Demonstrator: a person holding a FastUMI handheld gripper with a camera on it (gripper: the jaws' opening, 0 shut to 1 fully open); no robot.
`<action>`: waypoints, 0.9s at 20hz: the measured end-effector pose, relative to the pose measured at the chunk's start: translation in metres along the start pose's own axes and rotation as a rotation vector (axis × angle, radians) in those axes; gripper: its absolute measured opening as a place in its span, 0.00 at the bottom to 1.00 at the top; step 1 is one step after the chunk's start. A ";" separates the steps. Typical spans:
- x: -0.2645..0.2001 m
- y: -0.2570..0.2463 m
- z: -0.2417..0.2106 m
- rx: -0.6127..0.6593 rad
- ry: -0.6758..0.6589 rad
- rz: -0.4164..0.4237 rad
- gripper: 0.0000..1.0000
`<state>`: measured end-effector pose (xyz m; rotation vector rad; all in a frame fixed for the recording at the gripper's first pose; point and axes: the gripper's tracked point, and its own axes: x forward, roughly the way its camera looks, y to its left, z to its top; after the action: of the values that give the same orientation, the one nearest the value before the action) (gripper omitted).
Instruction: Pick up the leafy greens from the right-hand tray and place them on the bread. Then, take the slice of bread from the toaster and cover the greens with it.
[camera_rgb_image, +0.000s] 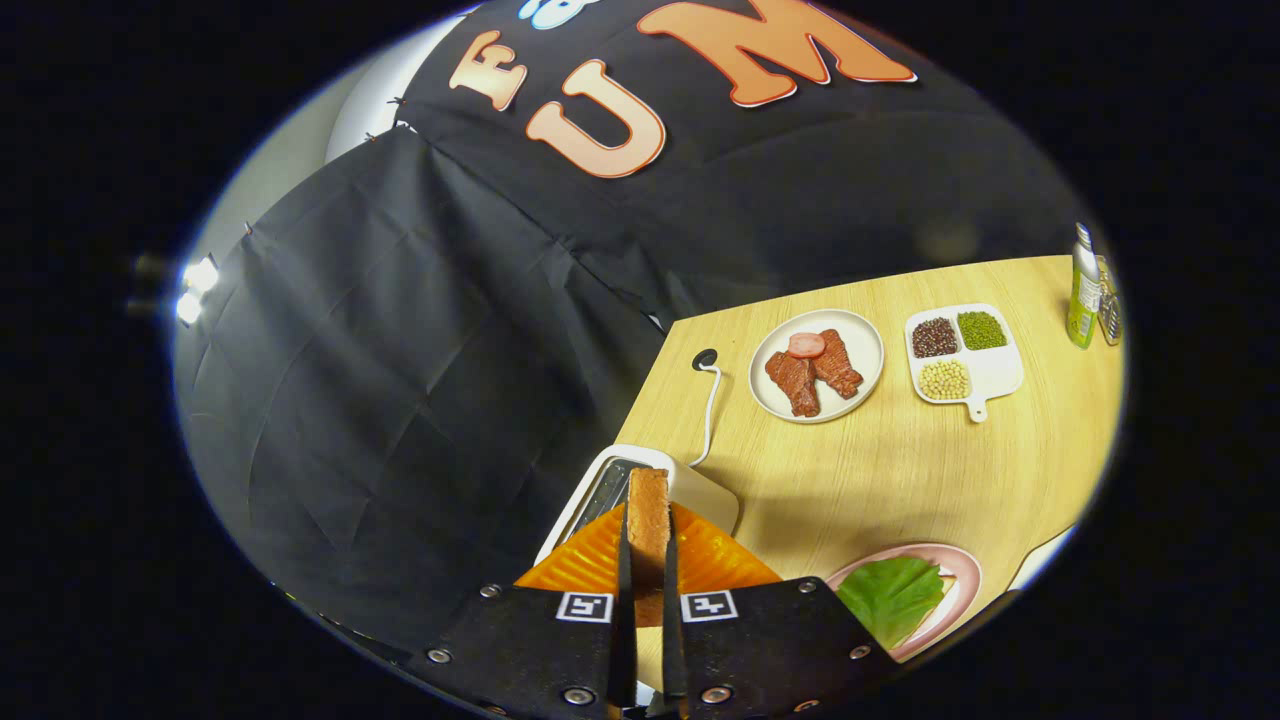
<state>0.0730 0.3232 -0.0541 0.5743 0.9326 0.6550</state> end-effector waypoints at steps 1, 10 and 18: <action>-0.006 -0.004 -0.004 0.001 -0.002 0.002 0.11; -0.038 -0.056 -0.031 0.071 -0.031 0.002 0.10; -0.057 -0.110 -0.067 0.126 -0.018 -0.011 0.11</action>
<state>0.0190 0.2191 -0.1321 0.6855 0.9637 0.5832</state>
